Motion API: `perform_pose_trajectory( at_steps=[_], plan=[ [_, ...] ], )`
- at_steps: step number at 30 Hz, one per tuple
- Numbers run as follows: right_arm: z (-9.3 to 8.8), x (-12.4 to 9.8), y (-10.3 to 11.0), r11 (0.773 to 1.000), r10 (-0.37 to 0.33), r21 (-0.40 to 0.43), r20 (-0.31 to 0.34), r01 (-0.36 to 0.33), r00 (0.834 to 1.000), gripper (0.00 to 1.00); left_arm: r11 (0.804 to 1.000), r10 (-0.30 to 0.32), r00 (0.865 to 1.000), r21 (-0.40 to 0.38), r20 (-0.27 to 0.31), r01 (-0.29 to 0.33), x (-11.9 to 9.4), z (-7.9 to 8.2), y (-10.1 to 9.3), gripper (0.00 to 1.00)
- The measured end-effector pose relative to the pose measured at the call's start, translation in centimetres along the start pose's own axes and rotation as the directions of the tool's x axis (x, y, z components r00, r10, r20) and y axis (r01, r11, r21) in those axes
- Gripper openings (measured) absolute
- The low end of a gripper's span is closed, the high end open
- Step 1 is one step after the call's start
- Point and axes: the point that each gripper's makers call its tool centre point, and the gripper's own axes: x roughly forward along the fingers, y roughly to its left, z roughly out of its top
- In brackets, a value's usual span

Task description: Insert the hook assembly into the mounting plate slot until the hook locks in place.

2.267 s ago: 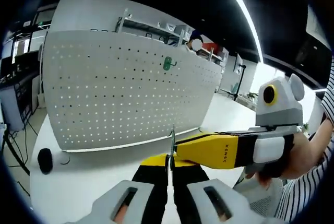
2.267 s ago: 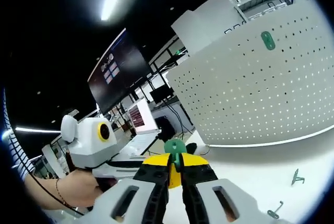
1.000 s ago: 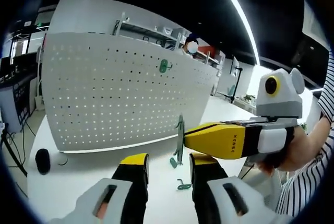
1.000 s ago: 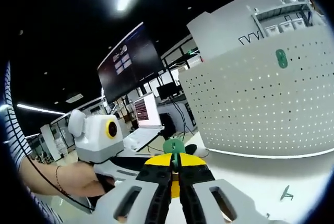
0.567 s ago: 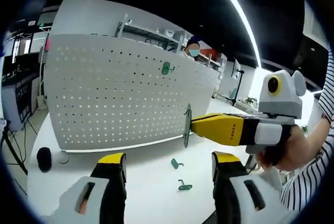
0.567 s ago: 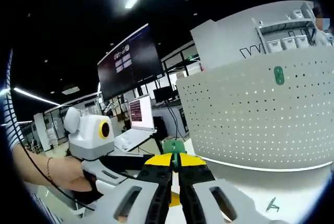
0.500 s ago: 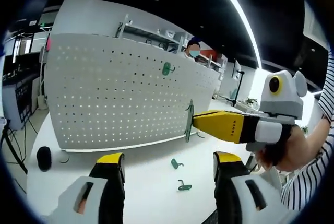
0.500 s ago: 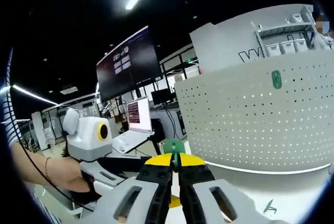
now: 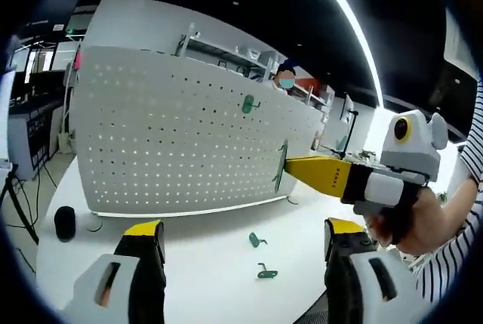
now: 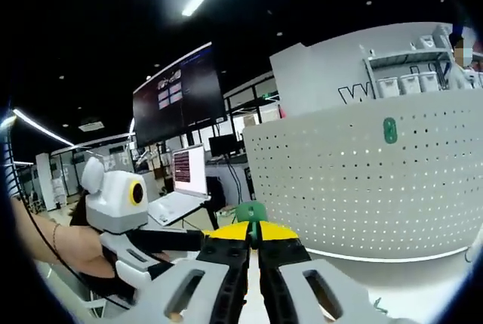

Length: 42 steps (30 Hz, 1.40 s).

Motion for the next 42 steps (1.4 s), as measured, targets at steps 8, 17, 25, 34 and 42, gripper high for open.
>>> perform_pose_trajectory(
  at_steps=[8, 17, 25, 34, 42],
  plan=[
    [0.1, 0.2, -0.9, 1.0, -0.024, 0.008, 0.002, 0.024, 1.0, 0.0, 0.999, 0.03, 0.999, 0.016, -0.032, -0.029, 0.2, -0.8, 0.3, 1.0],
    [0.6, 0.6, -1.8, 0.997, -0.071, -0.013, 0.03, 0.071, 0.997, 0.0, 1.0, 0.03, 0.999, 0.006, -0.015, -0.029, -0.1, -0.5, 0.3, 1.0],
    [0.9, 1.5, -4.5, 0.986, -0.164, -0.032, 0.055, 0.166, 0.985, 0.0, 0.997, 0.068, 0.997, 0.031, -0.021, -0.067, -0.3, -0.5, 1.1, 1.0],
    [2.2, 2.0, -8.2, 0.963, -0.262, -0.043, 0.097, 0.267, 0.96, 0.0, 0.995, 0.1, 0.995, 0.024, -0.01, -0.1, -0.5, -0.4, 2.0, 1.0],
    [3.5, 1.9, -11.3, 0.942, -0.329, -0.025, 0.125, 0.334, 0.936, 0.0, 0.994, 0.113, 0.993, 0.013, -0.012, -0.113, -0.6, -0.5, 2.8, 1.0]
  ],
)
